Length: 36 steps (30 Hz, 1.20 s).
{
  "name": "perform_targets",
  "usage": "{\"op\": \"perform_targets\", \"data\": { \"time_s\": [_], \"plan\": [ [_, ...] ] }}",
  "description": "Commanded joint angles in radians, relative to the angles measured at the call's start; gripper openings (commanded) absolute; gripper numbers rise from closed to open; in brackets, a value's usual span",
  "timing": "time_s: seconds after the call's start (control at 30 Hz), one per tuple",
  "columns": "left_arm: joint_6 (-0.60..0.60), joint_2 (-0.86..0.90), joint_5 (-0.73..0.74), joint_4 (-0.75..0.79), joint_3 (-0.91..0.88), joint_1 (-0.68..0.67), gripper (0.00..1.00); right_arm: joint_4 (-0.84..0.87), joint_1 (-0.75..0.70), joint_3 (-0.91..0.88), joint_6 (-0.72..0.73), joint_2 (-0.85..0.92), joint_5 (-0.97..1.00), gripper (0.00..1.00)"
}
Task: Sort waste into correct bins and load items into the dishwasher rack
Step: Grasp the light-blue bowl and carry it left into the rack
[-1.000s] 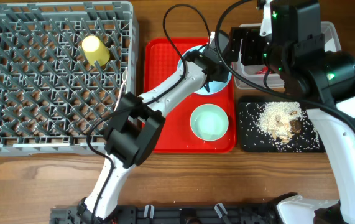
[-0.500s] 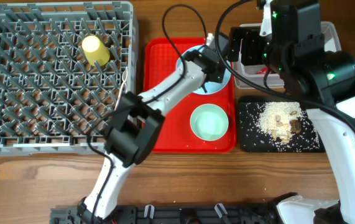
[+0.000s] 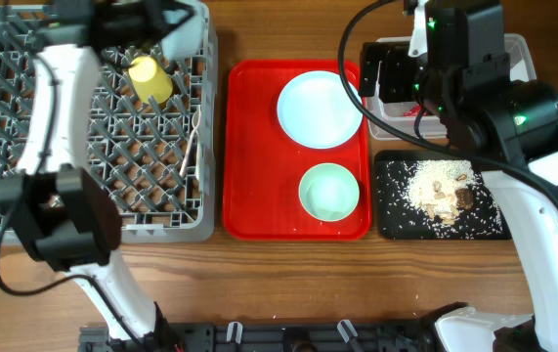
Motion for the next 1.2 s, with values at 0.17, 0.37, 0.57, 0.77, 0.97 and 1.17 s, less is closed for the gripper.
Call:
{"op": "perform_targets", "data": {
  "time_s": [0.17, 0.37, 0.57, 0.77, 0.97, 1.17],
  "plan": [
    [-0.233, 0.258, 0.587, 0.401, -0.005, 0.106, 0.04, 0.002, -0.003, -0.003, -0.008, 0.011, -0.005, 1.00],
    [-0.323, 0.357, 0.584, 0.589, -0.005, 0.054, 0.06, 0.002, -0.003, -0.003, -0.008, 0.011, -0.005, 1.00],
    [-0.323, 0.374, 0.499, 0.600, -0.005, 0.056, 0.04, 0.002, -0.003, -0.003, -0.008, 0.011, -0.005, 1.00],
    [-0.318, 0.374, 0.380, 0.517, -0.005, 0.074, 0.04, 0.002, -0.003, -0.003, -0.008, 0.011, -0.005, 1.00],
    [-0.233, 0.374, 0.322, 0.455, -0.005, 0.078, 0.04, 0.002, -0.003, -0.003, -0.008, 0.011, -0.005, 1.00],
    [-0.240, 0.371, 0.318, 0.463, -0.005, 0.127, 0.71, 0.002, -0.003, -0.003, -0.008, 0.011, -0.005, 1.00]
  ]
}}
